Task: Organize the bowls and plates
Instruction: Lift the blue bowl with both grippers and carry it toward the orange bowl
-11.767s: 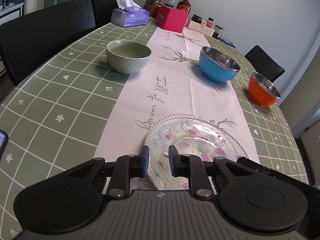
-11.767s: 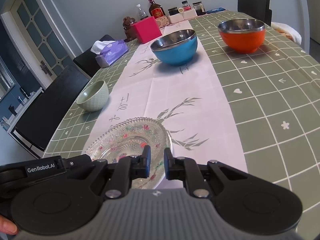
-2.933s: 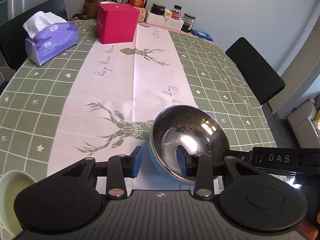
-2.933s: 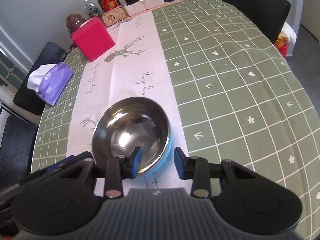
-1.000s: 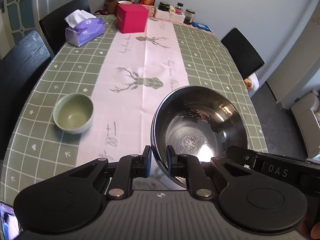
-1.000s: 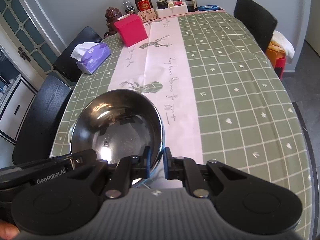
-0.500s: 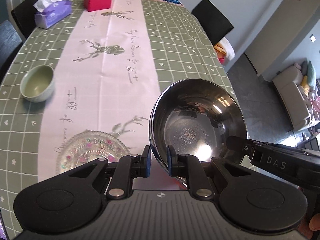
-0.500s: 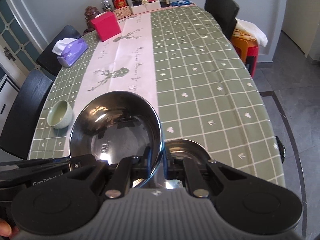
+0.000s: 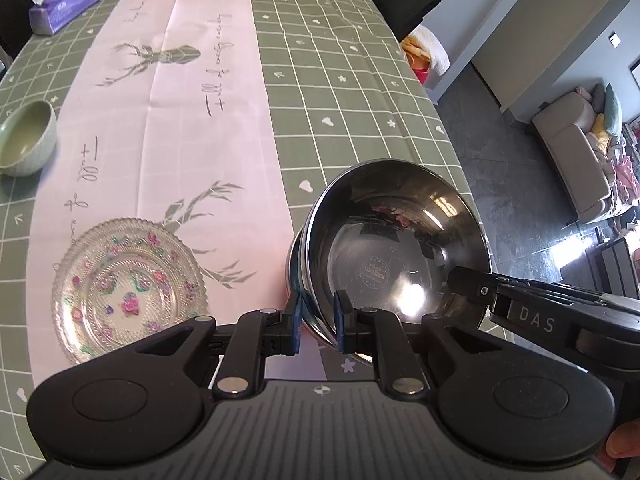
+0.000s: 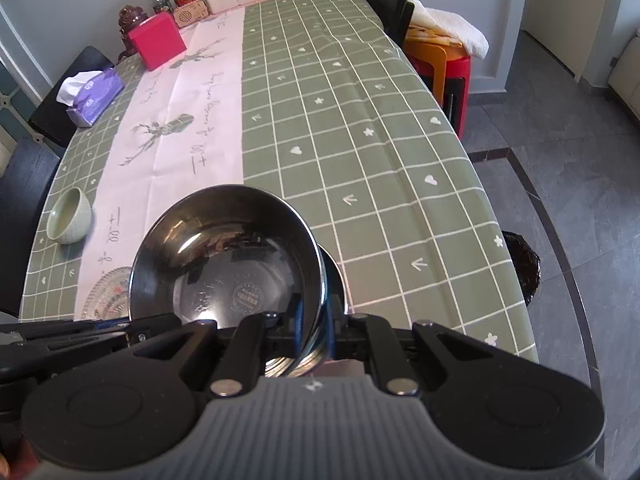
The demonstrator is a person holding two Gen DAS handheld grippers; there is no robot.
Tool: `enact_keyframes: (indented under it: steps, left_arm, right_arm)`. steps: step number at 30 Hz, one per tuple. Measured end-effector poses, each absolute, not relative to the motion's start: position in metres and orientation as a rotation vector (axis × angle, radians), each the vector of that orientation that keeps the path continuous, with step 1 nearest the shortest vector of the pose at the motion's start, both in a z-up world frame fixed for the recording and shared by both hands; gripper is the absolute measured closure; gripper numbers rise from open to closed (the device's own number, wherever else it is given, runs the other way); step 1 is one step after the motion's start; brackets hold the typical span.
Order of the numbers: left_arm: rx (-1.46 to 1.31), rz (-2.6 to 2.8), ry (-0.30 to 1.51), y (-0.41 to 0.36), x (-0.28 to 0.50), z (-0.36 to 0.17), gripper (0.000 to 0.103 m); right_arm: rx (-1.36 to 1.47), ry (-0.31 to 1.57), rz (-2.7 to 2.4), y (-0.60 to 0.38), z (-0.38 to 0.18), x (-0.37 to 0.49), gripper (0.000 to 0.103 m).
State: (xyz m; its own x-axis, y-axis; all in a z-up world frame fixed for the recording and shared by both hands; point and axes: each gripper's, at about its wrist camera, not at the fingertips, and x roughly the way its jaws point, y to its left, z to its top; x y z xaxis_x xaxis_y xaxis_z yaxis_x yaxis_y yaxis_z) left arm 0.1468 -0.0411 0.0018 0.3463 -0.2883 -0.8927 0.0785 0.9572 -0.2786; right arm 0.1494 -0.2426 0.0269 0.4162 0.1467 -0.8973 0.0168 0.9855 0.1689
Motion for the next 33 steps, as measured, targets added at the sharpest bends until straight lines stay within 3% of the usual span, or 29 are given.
enact_keyframes:
  steps: [27,33]
  left_arm:
    - [-0.232,-0.224,1.271,-0.041,0.161,-0.021,0.083]
    - [-0.199,-0.242,1.24,-0.042,0.158,-0.015,0.073]
  right_arm:
    - [0.184,1.204,0.075,-0.249,-0.002,0.16,0.089]
    - [0.203,1.183,0.058,-0.253,0.005,0.159,0.07]
